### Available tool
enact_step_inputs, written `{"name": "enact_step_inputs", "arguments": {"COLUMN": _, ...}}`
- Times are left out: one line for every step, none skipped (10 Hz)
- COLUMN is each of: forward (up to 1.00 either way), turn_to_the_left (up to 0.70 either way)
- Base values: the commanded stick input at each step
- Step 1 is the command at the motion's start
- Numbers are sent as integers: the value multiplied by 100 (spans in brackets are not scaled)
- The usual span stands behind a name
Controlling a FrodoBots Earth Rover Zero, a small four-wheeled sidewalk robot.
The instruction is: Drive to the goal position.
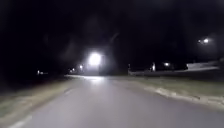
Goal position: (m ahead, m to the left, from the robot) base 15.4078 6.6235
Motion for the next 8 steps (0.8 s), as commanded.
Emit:
{"name": "enact_step_inputs", "arguments": {"forward": 100, "turn_to_the_left": 0}}
{"name": "enact_step_inputs", "arguments": {"forward": 100, "turn_to_the_left": 0}}
{"name": "enact_step_inputs", "arguments": {"forward": 100, "turn_to_the_left": 0}}
{"name": "enact_step_inputs", "arguments": {"forward": 100, "turn_to_the_left": 0}}
{"name": "enact_step_inputs", "arguments": {"forward": 100, "turn_to_the_left": 0}}
{"name": "enact_step_inputs", "arguments": {"forward": 100, "turn_to_the_left": 0}}
{"name": "enact_step_inputs", "arguments": {"forward": 100, "turn_to_the_left": 0}}
{"name": "enact_step_inputs", "arguments": {"forward": 100, "turn_to_the_left": 0}}
